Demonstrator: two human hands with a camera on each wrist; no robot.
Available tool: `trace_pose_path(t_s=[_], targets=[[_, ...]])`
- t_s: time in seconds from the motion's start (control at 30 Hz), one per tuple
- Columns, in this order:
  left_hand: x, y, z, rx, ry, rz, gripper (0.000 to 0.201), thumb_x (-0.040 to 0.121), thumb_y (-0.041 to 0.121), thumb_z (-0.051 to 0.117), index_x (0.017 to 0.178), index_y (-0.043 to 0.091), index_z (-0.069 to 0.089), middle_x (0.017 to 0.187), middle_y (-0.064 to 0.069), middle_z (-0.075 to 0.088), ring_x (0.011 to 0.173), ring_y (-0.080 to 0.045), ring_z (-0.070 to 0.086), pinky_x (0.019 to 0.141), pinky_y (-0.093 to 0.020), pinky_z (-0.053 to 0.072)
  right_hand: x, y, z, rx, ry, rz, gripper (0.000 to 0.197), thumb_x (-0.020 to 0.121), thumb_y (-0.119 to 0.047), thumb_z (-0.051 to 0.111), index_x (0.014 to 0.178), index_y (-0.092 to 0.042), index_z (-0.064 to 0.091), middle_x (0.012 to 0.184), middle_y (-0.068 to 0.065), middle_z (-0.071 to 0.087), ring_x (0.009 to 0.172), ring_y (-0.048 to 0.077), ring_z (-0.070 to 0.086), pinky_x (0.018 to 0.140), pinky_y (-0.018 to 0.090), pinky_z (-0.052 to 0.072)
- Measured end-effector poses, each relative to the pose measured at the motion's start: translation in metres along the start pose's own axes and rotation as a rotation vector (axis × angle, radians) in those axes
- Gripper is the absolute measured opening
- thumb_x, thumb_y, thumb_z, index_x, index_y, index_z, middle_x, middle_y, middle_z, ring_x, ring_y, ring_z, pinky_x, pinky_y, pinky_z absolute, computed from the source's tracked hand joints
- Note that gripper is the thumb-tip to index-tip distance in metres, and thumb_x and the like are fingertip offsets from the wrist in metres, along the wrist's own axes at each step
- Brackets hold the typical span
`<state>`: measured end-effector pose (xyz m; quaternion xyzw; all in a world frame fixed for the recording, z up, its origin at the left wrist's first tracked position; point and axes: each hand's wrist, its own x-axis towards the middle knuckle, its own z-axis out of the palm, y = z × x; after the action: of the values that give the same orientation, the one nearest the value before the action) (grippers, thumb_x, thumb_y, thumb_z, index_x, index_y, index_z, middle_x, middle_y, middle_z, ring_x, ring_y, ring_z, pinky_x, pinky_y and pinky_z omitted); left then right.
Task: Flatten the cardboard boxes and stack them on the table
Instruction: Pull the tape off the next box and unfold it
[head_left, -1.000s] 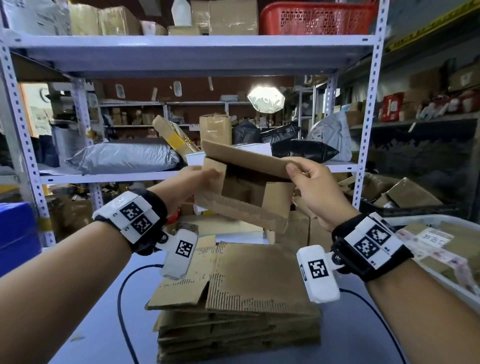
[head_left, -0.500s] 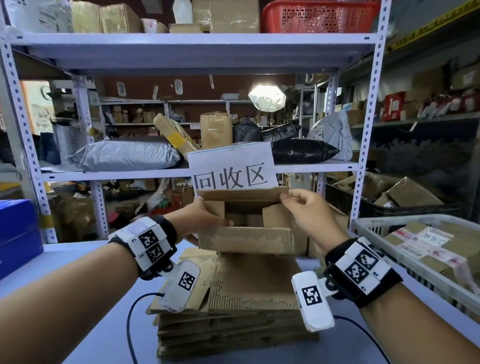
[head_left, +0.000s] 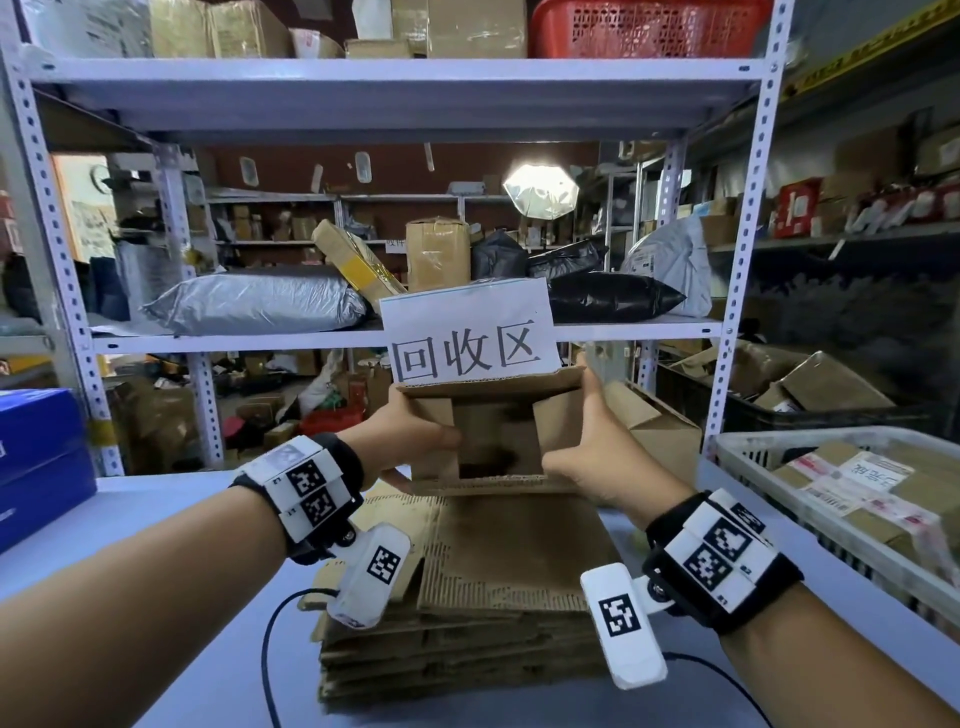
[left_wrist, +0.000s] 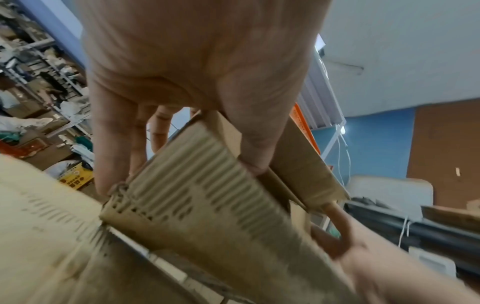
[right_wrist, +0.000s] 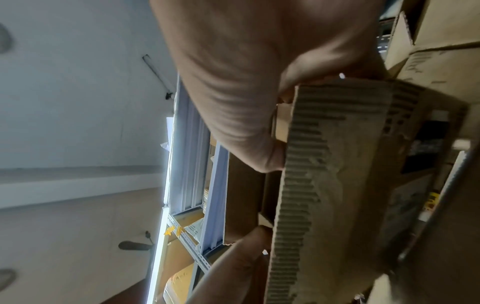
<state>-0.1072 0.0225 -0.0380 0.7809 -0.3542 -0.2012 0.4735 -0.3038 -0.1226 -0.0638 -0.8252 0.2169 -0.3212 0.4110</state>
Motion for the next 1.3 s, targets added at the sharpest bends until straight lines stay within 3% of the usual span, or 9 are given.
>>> trace_pose_path(t_s=[0.13, 0.3, 0.53, 0.63, 0.73, 0.8, 1.03, 1.17, 1.3], targets=[[-0.009, 0.012, -0.021, -0.178, -0.156, 0.115, 0.074, 0.081, 0.001, 0.069, 0.138, 0.037, 0.040, 0.122, -0.018, 0.058, 0.100, -0.035, 0.069, 0.081, -0.058, 0.061, -0.001, 0.001, -0.004, -0.037, 0.087, -0.105, 0.141, 0.069, -0.006, 0.078, 0.129, -0.073, -0.030, 0.164, -0.003, 0.021, 0.077, 0.012, 0.070, 0.056, 0.030, 0.058], [-0.024, 0.030, -0.032, -0.220, -0.268, 0.250, 0.083, 0.064, 0.000, 0.059, 0.131, 0.048, 0.050, 0.126, -0.020, 0.057, 0.081, -0.023, 0.072, 0.060, -0.034, 0.059, 0.017, 0.008, 0.002, 0.095, 0.277, -0.025, 0.140, 0.070, -0.016, 0.090, 0.155, -0.037, -0.019, 0.153, -0.003, 0.034, 0.134, 0.016, 0.040, 0.106, 0.025, 0.037], [-0.026, 0.025, -0.021, -0.183, -0.276, 0.315, 0.086, 0.069, 0.001, 0.060, 0.134, 0.057, 0.044, 0.145, -0.008, 0.048, 0.110, -0.034, 0.068, 0.087, -0.052, 0.060, 0.019, 0.020, 0.001, 0.036, 0.394, -0.029, 0.083, 0.087, -0.020, 0.067, 0.152, -0.033, 0.016, 0.092, -0.014, 0.057, 0.090, 0.022, 0.061, 0.083, 0.033, 0.047], [-0.023, 0.021, -0.023, -0.235, -0.184, 0.335, 0.091, 0.083, -0.015, 0.051, 0.142, 0.052, 0.040, 0.149, -0.007, 0.047, 0.116, -0.037, 0.064, 0.094, -0.064, 0.054, 0.018, 0.017, -0.001, 0.209, 0.240, -0.016, 0.067, 0.098, -0.010, 0.045, 0.156, -0.032, 0.020, 0.102, -0.006, 0.060, 0.091, 0.019, 0.058, 0.082, 0.032, 0.047], [-0.022, 0.017, -0.028, -0.270, -0.103, 0.360, 0.095, 0.086, -0.022, 0.045, 0.150, 0.048, 0.036, 0.145, -0.005, 0.052, 0.116, -0.042, 0.066, 0.096, -0.071, 0.049, 0.011, 0.015, -0.004, 0.379, 0.271, -0.055, 0.056, 0.099, -0.001, 0.029, 0.146, -0.024, 0.047, 0.133, -0.013, 0.055, 0.129, 0.008, 0.046, 0.100, 0.016, 0.034], [-0.022, 0.015, -0.031, -0.315, -0.101, 0.367, 0.091, 0.087, -0.021, 0.049, 0.148, 0.047, 0.038, 0.141, -0.005, 0.055, 0.113, -0.038, 0.068, 0.097, -0.070, 0.049, 0.007, 0.013, -0.007, 0.467, 0.262, -0.033, 0.048, 0.101, -0.007, 0.029, 0.138, -0.023, 0.056, 0.146, -0.009, 0.051, 0.134, 0.005, 0.042, 0.109, 0.021, 0.033], [-0.025, 0.005, -0.043, -0.465, -0.205, 0.377, 0.043, 0.087, 0.048, 0.067, 0.119, 0.022, 0.056, 0.119, -0.002, 0.069, 0.103, -0.023, 0.069, 0.093, -0.054, 0.055, 0.003, 0.002, -0.015, 0.727, 0.195, -0.038, 0.051, 0.096, -0.065, 0.040, 0.111, -0.023, 0.065, 0.119, 0.007, 0.072, 0.106, 0.021, 0.066, 0.096, 0.042, 0.049], [-0.036, 0.004, -0.043, -0.565, -0.092, 0.482, 0.030, 0.093, 0.046, 0.061, 0.080, 0.019, 0.065, 0.121, -0.002, 0.073, 0.103, -0.022, 0.072, 0.076, -0.038, 0.062, 0.003, -0.005, -0.019, 0.556, 0.287, -0.032, 0.007, 0.101, -0.028, 0.055, 0.103, -0.021, 0.056, 0.113, 0.009, 0.065, 0.103, 0.022, 0.062, 0.085, 0.033, 0.048], [-0.049, -0.009, -0.031, -0.640, 0.126, 0.565, 0.011, 0.096, 0.018, 0.065, 0.085, 0.019, 0.063, 0.114, -0.013, 0.073, 0.102, -0.028, 0.071, 0.074, -0.038, 0.060, -0.007, -0.010, -0.018, 0.440, 0.329, -0.072, 0.059, 0.091, -0.002, 0.066, 0.137, -0.029, 0.043, 0.121, 0.000, 0.061, 0.109, 0.014, 0.062, 0.081, 0.027, 0.053]])
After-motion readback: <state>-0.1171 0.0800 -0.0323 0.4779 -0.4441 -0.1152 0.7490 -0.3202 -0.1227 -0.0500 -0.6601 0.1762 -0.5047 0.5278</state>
